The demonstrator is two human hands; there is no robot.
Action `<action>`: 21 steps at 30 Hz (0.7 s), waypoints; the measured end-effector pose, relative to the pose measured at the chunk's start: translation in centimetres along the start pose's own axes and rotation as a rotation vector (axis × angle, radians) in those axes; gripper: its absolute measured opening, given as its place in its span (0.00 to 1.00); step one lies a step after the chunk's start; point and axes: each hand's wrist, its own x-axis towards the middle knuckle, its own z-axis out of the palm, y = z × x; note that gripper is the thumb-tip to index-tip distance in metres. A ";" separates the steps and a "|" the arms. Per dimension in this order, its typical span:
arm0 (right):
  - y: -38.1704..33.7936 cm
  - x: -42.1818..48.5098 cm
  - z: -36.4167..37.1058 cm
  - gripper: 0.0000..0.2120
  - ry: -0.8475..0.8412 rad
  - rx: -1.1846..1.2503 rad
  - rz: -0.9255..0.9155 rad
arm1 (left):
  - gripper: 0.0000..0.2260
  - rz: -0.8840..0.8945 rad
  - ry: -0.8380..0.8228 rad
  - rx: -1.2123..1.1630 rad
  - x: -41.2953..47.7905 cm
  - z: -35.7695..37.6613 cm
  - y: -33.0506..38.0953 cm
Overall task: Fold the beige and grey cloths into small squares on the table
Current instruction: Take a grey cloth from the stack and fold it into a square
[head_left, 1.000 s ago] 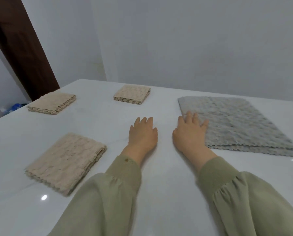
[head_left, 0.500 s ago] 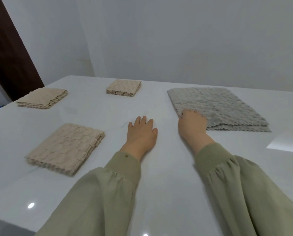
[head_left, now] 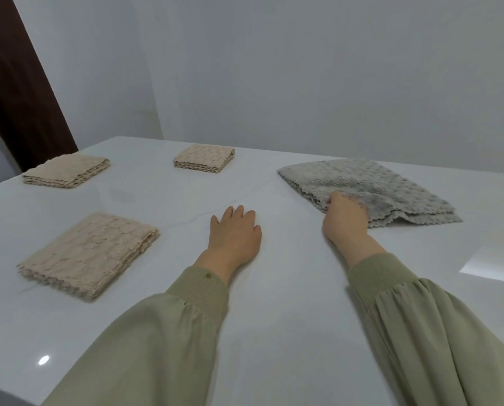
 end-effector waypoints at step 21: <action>0.3 2.5 -0.1 0.14 0.464 0.269 -0.111 | 0.16 0.041 0.126 -0.453 -1.3 -1.5 -2.1</action>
